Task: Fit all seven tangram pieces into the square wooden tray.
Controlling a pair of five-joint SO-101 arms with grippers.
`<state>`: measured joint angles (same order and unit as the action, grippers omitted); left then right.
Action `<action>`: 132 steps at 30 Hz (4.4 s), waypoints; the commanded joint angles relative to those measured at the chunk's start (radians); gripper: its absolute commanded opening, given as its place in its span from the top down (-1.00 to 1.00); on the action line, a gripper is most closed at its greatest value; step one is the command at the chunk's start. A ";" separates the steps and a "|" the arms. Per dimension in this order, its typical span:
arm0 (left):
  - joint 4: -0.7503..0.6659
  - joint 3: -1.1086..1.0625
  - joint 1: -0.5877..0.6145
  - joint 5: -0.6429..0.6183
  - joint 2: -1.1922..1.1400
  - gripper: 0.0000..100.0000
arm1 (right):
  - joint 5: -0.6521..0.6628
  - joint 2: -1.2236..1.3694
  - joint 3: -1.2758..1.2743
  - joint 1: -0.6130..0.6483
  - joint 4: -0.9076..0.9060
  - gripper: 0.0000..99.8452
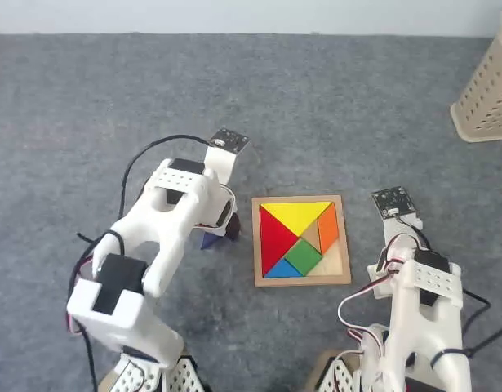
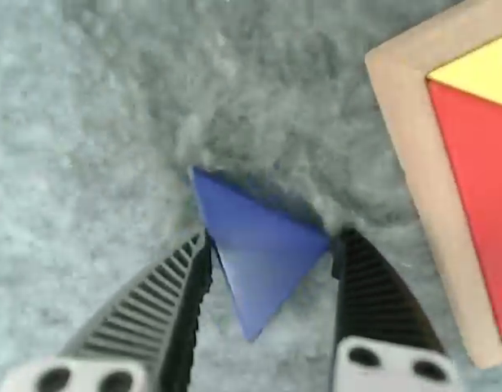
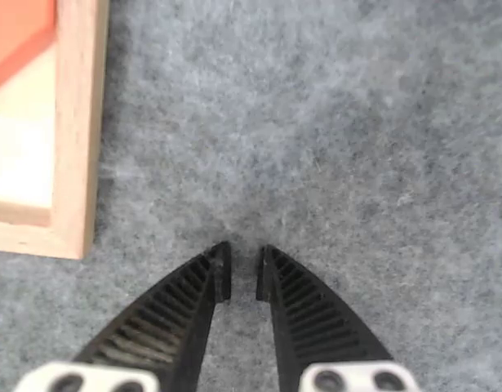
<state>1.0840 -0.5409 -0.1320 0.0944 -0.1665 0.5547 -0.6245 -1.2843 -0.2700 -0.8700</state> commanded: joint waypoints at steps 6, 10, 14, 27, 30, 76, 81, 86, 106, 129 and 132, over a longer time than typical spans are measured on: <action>0.011 -0.024 -0.006 -0.014 0.183 0.54 | -0.005 -0.012 -0.002 -0.018 0.018 0.82; -0.026 -0.130 -0.040 -0.011 0.327 0.54 | -0.005 -0.012 -0.002 -0.018 0.018 0.82; -0.041 -0.154 -0.083 -0.012 0.308 0.54 | -0.006 -0.012 -0.002 -0.018 0.018 0.82; -0.025 0.013 0.026 0.012 -0.005 0.54 | -0.008 -0.012 -0.002 -0.018 0.018 0.82; -0.025 0.013 0.021 0.012 -0.005 0.55 | -0.006 -0.012 -0.002 -0.018 0.018 0.82; 0.230 0.252 -0.437 0.098 0.110 0.98 | -0.008 -0.012 -0.002 -0.018 0.018 0.82; 0.176 0.357 -0.470 -0.091 -0.017 0.98 | -0.006 -0.012 -0.002 -0.018 0.018 0.82; 0.123 0.367 -0.517 -0.210 -0.043 0.98 | -0.006 -0.012 -0.002 -0.018 0.018 0.82; 0.052 0.341 -0.609 -0.232 -0.048 0.97 | -0.008 -0.012 -0.002 -0.018 0.018 0.82; 0.123 0.407 -0.631 -0.232 -0.097 0.77 | -0.008 -0.012 -0.002 -0.018 0.019 0.82; 0.192 0.463 -0.631 -0.229 -0.097 0.77 | -0.008 -0.012 -0.002 -0.018 0.019 0.82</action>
<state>1.2175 -0.1481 -0.7610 -0.1312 -0.2816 0.5547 -0.6245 -1.2843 -0.2700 -0.8700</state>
